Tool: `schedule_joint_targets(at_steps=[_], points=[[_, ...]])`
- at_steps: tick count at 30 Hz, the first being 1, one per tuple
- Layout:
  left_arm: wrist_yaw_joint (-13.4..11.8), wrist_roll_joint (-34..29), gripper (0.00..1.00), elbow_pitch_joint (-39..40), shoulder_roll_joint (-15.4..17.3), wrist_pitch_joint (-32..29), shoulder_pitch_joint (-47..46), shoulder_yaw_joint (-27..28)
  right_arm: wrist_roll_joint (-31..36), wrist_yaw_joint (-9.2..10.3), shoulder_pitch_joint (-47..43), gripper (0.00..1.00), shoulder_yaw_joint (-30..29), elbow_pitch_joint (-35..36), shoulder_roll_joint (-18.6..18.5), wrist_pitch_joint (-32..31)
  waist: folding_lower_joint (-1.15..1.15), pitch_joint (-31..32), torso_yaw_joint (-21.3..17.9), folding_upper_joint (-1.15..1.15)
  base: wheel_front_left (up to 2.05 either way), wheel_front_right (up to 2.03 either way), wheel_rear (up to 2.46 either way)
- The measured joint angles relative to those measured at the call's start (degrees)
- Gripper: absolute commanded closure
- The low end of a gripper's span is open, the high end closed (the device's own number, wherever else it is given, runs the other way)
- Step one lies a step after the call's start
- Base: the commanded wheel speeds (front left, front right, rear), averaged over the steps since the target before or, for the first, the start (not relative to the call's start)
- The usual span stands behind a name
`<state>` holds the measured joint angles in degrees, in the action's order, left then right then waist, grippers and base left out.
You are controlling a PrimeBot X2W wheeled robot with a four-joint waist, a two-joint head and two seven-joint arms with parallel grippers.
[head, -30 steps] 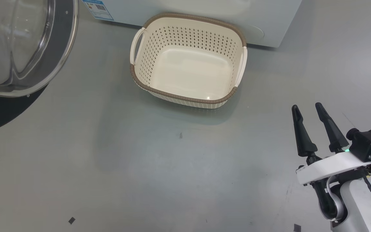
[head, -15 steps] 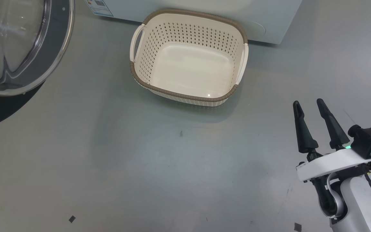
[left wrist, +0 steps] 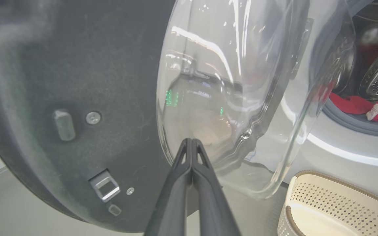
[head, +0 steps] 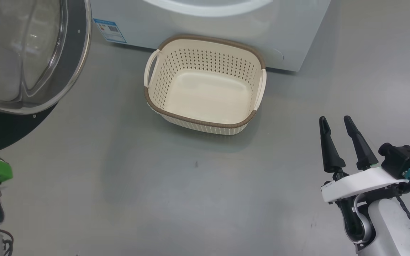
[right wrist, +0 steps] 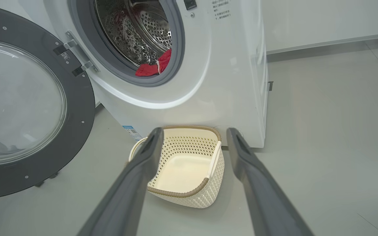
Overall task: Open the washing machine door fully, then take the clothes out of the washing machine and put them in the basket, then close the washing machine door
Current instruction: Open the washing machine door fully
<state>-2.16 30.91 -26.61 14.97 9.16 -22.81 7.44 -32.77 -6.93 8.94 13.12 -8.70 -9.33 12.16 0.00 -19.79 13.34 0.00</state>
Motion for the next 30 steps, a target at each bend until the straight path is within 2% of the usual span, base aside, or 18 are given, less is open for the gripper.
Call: schedule_joint_targets(at_steps=[6,18,30], points=[[0.97,-1.55,1.00,0.08,-0.21,0.08,2.96,-2.32,-0.63,0.00,-0.03,0.00,-0.51,-1.35,1.12,0.65,0.00,3.24,-1.06,0.00,0.00,0.00,0.00],[2.07,-4.32,1.00,1.71,-3.50,0.07,8.29,-7.89,-2.11,0.00,-1.32,0.00,-2.81,-3.59,2.12,1.36,0.00,9.15,-4.38,0.00,0.00,0.00,0.00],[2.47,-4.64,1.00,4.47,-5.47,0.57,15.30,-9.67,-2.52,0.00,-3.29,0.00,-3.77,-4.79,3.01,1.79,0.00,15.11,-9.23,0.00,0.00,0.00,0.00]])
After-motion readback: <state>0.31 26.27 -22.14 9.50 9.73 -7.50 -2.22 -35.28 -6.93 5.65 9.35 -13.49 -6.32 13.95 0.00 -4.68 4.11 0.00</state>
